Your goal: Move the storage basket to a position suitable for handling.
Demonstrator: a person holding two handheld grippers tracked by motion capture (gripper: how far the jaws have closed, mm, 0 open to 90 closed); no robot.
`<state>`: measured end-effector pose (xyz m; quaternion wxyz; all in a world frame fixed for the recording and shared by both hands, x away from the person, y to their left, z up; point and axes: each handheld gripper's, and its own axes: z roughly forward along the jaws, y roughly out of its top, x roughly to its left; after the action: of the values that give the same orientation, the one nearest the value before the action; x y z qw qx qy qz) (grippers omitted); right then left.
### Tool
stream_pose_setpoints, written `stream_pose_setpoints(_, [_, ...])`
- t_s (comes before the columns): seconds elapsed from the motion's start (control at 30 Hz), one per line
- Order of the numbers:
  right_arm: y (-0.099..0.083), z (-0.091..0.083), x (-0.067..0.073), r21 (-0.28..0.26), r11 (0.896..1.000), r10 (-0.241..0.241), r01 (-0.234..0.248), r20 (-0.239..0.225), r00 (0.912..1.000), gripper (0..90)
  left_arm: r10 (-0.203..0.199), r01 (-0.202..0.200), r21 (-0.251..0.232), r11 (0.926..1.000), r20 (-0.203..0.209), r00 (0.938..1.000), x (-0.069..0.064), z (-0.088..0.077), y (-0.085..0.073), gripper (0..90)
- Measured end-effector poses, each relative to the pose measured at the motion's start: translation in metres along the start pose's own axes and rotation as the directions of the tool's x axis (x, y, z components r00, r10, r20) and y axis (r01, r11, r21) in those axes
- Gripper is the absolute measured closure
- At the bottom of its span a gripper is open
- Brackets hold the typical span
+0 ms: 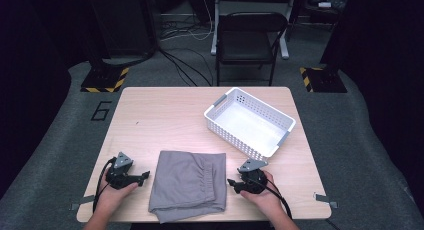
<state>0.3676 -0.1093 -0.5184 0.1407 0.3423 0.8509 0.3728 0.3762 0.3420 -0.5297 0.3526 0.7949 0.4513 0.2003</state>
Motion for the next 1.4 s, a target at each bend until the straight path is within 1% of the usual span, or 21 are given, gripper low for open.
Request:
stream_pose_setpoints(0.13, [0.003,-0.003,0.000,-0.001,1.000,0.020,-0.020,0.003,0.9998,42.2,-0.002,0.002,0.001,1.0000,-0.003,1.0000,0.000,0.000,0.000,14.5])
stream_pose_setpoints(0.17, [0.006,-0.007,0.000,0.000,1.000,0.029,-0.029,-0.002,0.9996,43.4,-0.005,0.005,-0.009,0.9999,-0.006,1.0000,-0.001,0.001,0.000,14.4])
stream_pose_setpoints(0.23, [0.010,-0.011,0.002,0.006,0.999,0.038,-0.038,0.000,0.9993,45.1,-0.005,0.005,-0.009,0.9999,-0.008,1.0000,-0.001,0.001,0.000,14.4])
stream_pose_setpoints(0.27, [0.013,-0.013,0.002,0.010,0.999,0.033,-0.033,0.000,0.9995,45.8,-0.004,0.004,0.000,1.0000,-0.002,1.0000,-0.001,0.000,0.000,14.3])
stream_pose_setpoints(0.33, [0.018,-0.019,0.004,-0.005,1.000,0.025,-0.025,-0.006,0.9997,47.5,-0.004,0.004,-0.001,1.0000,-0.003,1.0000,-0.001,0.001,0.000,14.2])
stream_pose_setpoints(0.4, [0.024,-0.025,0.004,-0.009,0.999,0.034,-0.034,-0.016,0.9993,49.9,-0.003,0.003,-0.001,1.0000,-0.003,1.0000,-0.001,0.001,0.000,14.1])
stream_pose_setpoints(0.43, [0.027,-0.028,0.003,-0.010,0.999,0.035,-0.035,-0.017,0.9992,51.0,-0.008,0.008,-0.011,0.9999,-0.010,0.9999,-0.002,0.001,0.000,14.1])
stream_pose_setpoints(0.5, [0.032,-0.032,0.000,-0.020,0.999,0.025,-0.025,-0.006,0.9997,51.6,-0.013,0.013,-0.012,0.9998,-0.011,0.9999,-0.002,0.001,0.000,14.1])
stream_pose_setpoints(0.53, [0.036,-0.035,-0.001,-0.013,1.000,0.020,-0.020,0.001,0.9998,51.7,-0.012,0.012,-0.014,0.9998,-0.013,0.9998,-0.003,0.002,-0.001,14.1])
stream_pose_setpoints(0.6, [0.041,-0.038,-0.007,-0.022,1.000,0.006,-0.006,0.022,0.9997,51.7,-0.013,0.013,-0.010,0.9999,-0.013,0.9998,-0.003,0.001,0.000,14.1])
stream_pose_setpoints(0.7, [0.047,-0.041,-0.014,-0.036,0.999,0.023,-0.021,0.036,0.9991,49.2,-0.012,0.012,-0.009,0.9999,-0.013,0.9999,-0.003,0.001,0.000,14.1])
stream_pose_setpoints(0.73, [0.049,-0.042,-0.017,-0.042,0.999,0.021,-0.020,0.035,0.9992,48.2,-0.012,0.012,-0.009,0.9999,-0.013,0.9999,-0.003,0.001,0.000,14.2])
stream_pose_setpoints(0.8, [0.053,-0.044,-0.019,-0.051,0.998,0.045,-0.044,0.022,0.9987,46.4,-0.015,0.015,-0.008,0.9999,-0.010,0.9998,-0.003,0.001,0.000,14.2])
stream_pose_setpoints(0.87, [0.057,-0.047,-0.021,-0.064,0.996,0.056,-0.055,0.011,0.9984,45.8,-0.015,0.015,-0.009,0.9998,-0.011,0.9998,-0.003,0.001,0.000,14.3])
stream_pose_setpoints(0.9, [0.059,-0.048,-0.022,-0.072,0.996,0.061,-0.060,0.014,0.9980,45.4,-0.015,0.015,-0.011,0.9998,-0.013,0.9998,-0.003,0.001,0.000,14.2])
stream_pose_setpoints(0.97, [0.063,-0.051,-0.024,-0.073,0.996,0.047,-0.045,0.026,0.9986,44.4,-0.014,0.014,-0.013,0.9998,-0.014,0.9998,-0.003,0.001,-0.001,14.2])
stream_pose_setpoints(1.07, [0.068,-0.053,-0.029,-0.068,0.997,0.048,-0.045,0.044,0.9979,41.6,-0.014,0.014,-0.014,0.9998,-0.014,0.9998,-0.003,0.001,-0.001,14.2])
stream_pose_setpoints(1.2, [0.070,-0.057,-0.042,-0.066,0.994,0.096,-0.092,0.064,0.9933,39.9,-0.013,0.013,-0.010,0.9999,-0.014,0.9998,-0.003,0.001,0.000,14.2])
stream_pose_setpoints(1.23, [0.071,-0.058,-0.046,-0.069,0.993,0.099,-0.095,0.067,0.9928,39.2,-0.013,0.013,-0.010,0.9999,-0.014,0.9998,-0.003,0.001,0.000,14.2])
stream_pose_setpoints(1.33, [0.071,-0.063,-0.054,-0.079,0.988,0.139,-0.132,0.093,0.9859,38.1,-0.013,0.013,-0.010,0.9999,-0.013,0.9998,-0.003,0.001,0.000,14.2])
stream_pose_setpoints(1.4, [0.070,-0.066,-0.060,-0.089,0.987,0.142,-0.132,0.115,0.9832,37.3,-0.013,0.013,-0.011,0.9999,-0.013,0.9998,-0.003,0.001,0.000,14.2])
